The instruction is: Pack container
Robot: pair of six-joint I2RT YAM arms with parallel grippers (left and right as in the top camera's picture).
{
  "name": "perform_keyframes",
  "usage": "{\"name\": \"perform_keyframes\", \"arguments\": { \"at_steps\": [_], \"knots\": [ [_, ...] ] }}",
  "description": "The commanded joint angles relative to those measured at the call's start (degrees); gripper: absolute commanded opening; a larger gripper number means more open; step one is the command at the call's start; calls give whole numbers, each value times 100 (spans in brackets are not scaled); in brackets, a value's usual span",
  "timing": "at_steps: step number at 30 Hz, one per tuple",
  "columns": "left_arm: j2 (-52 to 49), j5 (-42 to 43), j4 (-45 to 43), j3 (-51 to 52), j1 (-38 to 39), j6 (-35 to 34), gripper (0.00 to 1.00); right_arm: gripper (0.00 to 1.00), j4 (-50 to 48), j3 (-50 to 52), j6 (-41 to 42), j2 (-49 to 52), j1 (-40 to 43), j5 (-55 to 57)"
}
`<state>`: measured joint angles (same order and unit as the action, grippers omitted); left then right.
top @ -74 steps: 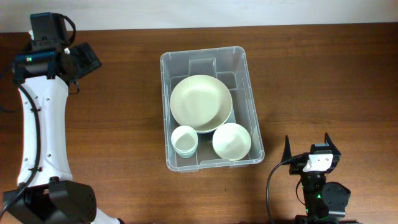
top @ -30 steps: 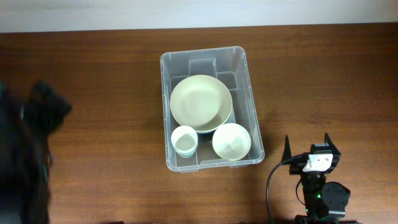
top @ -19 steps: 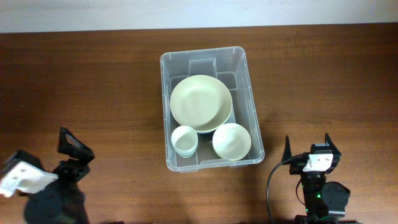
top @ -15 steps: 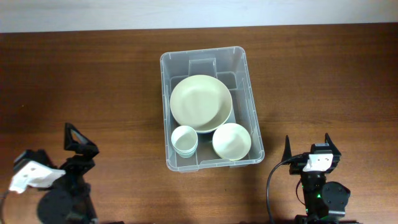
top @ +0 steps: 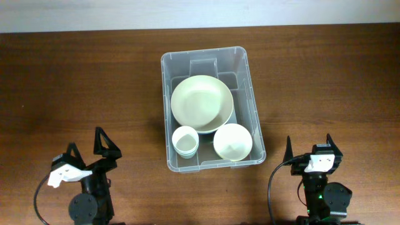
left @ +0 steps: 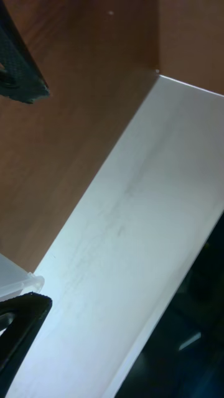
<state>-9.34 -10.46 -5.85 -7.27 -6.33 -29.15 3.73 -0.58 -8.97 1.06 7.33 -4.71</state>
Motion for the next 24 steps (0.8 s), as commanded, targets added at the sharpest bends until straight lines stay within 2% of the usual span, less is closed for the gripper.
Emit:
{"name": "perform_keyframes", "arguments": {
  "at_steps": [1, 8, 14, 19, 23, 24],
  "knots": [
    [376, 302, -11, 221, 22, 553, 100, 99, 35, 26, 48, -11, -57, 48],
    [868, 627, 79, 540, 28, 673, 100, 99, 35, 26, 48, -11, -57, 48],
    [905, 723, 319, 597, 35, 704, 100, 99, 35, 26, 48, -11, -57, 48],
    [905, 922, 444, 675, 120, 1285, 100, 99, 35, 26, 46, -11, -57, 48],
    [905, 901, 721, 675, 136, 1370, 100, 99, 35, 26, 48, -11, -57, 48],
    [905, 901, 861, 675, 136, 1585, 100, 99, 35, 26, 48, -11, -57, 48]
  ]
}}
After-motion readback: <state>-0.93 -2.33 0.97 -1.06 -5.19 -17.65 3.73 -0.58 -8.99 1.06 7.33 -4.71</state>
